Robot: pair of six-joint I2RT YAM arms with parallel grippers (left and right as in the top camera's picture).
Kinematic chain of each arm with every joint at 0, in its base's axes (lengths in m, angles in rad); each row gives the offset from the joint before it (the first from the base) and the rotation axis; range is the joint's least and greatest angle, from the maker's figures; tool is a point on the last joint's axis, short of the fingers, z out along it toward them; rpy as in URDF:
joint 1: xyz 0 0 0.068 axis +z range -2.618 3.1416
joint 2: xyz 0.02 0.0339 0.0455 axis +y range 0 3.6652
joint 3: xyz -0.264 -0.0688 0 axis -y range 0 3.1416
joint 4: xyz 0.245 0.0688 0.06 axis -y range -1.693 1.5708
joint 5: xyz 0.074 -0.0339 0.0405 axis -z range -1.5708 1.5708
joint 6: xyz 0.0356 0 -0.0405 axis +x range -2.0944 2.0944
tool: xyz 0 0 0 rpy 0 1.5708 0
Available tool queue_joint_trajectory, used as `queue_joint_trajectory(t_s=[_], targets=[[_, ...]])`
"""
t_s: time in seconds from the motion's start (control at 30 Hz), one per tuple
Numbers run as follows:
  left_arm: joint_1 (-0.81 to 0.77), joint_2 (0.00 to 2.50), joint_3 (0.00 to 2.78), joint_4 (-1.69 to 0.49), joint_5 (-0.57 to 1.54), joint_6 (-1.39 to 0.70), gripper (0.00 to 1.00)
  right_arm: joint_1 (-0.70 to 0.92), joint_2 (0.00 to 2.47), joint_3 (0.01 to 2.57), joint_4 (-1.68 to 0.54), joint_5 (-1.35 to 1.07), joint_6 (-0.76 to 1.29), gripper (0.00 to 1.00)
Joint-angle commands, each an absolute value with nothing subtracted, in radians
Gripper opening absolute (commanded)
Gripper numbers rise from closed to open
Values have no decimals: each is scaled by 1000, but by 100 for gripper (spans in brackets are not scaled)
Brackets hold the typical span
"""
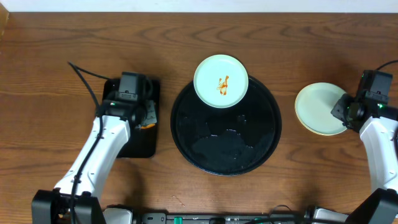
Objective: Clean dirty plates on tray and stack at the side
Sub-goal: 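Release the plate on the stack and raise the right gripper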
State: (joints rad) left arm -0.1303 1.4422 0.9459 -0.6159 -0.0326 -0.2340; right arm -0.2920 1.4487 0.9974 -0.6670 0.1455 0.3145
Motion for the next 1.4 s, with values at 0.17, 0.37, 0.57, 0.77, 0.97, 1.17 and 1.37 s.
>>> queue_joint_trajectory(t_s=[0.17, 0.37, 0.57, 0.77, 0.97, 1.17, 1.37], targets=[[14, 1468, 959, -551, 86, -96, 8, -276, 1451, 999, -686, -273, 223, 39], [81, 1576, 959, -509, 182, -82, 7, -240, 1451, 999, -716, -286, 188, 39], [118, 1719, 959, -484, 210, -83, 7, -204, 1451, 999, -726, -286, 174, 39], [119, 1752, 961, -484, 226, -86, 7, -188, 1451, 999, -726, -286, 174, 40], [119, 1626, 988, -495, 273, -86, 7, -188, 1451, 999, -726, -286, 174, 40], [119, 1513, 988, -496, 222, -86, 7, -188, 1451, 999, -727, -286, 174, 40], [119, 1549, 970, -491, 213, -87, 7, -188, 1451, 999, -731, -286, 174, 40]])
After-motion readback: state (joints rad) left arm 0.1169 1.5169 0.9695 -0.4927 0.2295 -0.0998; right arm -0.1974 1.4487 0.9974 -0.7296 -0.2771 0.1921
